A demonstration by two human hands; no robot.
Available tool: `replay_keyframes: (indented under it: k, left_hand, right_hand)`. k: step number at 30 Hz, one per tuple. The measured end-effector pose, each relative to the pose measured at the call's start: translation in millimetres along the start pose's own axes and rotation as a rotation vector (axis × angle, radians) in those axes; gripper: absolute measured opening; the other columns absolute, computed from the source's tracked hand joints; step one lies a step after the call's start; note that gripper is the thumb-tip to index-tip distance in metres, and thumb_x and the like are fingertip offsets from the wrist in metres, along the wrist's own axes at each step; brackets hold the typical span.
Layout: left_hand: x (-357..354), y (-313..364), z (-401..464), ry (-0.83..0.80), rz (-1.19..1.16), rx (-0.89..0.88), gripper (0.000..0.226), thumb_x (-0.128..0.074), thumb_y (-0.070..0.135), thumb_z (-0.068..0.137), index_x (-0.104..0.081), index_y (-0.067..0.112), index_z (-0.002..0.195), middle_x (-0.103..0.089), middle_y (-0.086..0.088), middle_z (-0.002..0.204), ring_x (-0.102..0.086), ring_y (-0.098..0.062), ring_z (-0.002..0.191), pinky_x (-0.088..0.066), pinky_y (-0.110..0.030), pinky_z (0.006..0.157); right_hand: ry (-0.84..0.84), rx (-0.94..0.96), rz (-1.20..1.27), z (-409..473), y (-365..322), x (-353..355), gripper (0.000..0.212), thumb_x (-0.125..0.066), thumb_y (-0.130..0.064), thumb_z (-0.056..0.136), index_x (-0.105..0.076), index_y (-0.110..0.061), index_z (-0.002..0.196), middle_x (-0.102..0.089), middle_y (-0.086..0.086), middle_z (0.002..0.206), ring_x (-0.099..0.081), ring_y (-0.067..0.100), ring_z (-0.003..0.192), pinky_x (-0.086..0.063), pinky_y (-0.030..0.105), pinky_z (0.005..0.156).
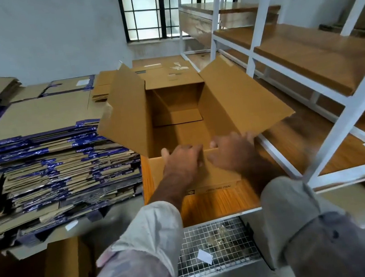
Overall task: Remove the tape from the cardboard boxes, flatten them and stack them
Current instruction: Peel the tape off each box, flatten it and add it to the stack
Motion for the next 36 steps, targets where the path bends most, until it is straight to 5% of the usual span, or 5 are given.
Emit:
replay_keyframes:
  k: [14,18,25,30,36]
  left_hand:
    - [58.8,-123.8,-13.3,-0.065,-0.021,0.358,0.031,-0.066,0.027,0.089,-0.067,0.029,0.121,-0.057,-0.007,0.134,-0.041,-0.029,0.138,-0.032,-0.050,0.115]
    - [62.9,-92.6,-2.9,-0.021,-0.268,0.317,0.016,-0.057,0.036,0.097,-0.068,0.025,0.099,-0.068,0.001,0.110,-0.058,-0.024,0.114,-0.018,-0.053,0.120]
    - [51.1,-18.9,14.5,-0.148,-0.431,0.333,0.071,-0.058,0.060,0.095,-0.049,0.012,0.146,-0.053,-0.013,0.147,-0.051,-0.033,0.132,-0.044,-0.044,0.108]
    - [35.2,-36.1,10.6,-0.150,-0.334,0.424,0.065,-0.045,0.074,0.093,-0.065,0.019,0.123,-0.066,-0.008,0.123,-0.061,-0.030,0.107,-0.047,-0.039,0.089]
    - [30.8,-43.0,16.8,-0.111,-0.263,0.404,0.071,-0.040,0.079,0.091,-0.062,0.022,0.127,-0.062,-0.004,0.109,-0.058,-0.024,0.097,-0.050,-0.040,0.086]
  right_hand:
    - [-0.170,0.263,-0.050,-7.3,-12.5,-7.8,0.096,-0.061,-0.071,0.087,-0.011,-0.036,0.161,-0.016,-0.001,0.170,-0.022,0.029,0.152,-0.019,0.067,0.117]
    - [-0.015,0.241,0.005,-20.4,-38.4,-22.1,0.081,-0.066,-0.038,0.092,-0.021,-0.025,0.158,-0.029,-0.001,0.165,-0.030,0.025,0.146,-0.026,0.053,0.115]
    - [0.052,0.276,0.160,-54.3,-77.4,-37.8,0.069,-0.054,-0.057,0.081,-0.048,-0.019,0.138,-0.052,0.001,0.141,-0.043,0.023,0.132,-0.033,0.047,0.111]
    - [0.236,0.255,0.535,-40.3,-39.0,-6.0,0.025,-0.074,-0.030,0.089,-0.073,-0.016,0.110,-0.067,-0.001,0.113,-0.058,0.013,0.106,-0.049,0.033,0.092]
    - [0.170,0.156,0.473,27.4,-17.7,32.5,0.028,-0.073,-0.037,0.090,-0.066,-0.025,0.115,-0.062,-0.004,0.125,-0.055,0.012,0.114,-0.039,0.025,0.082]
Point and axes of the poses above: each hand's wrist, its own z-axis towards the middle knuckle, its own x-axis out of the back of the hand, y = z × x, the point moved 1 cm from there along z, towards the middle knuckle
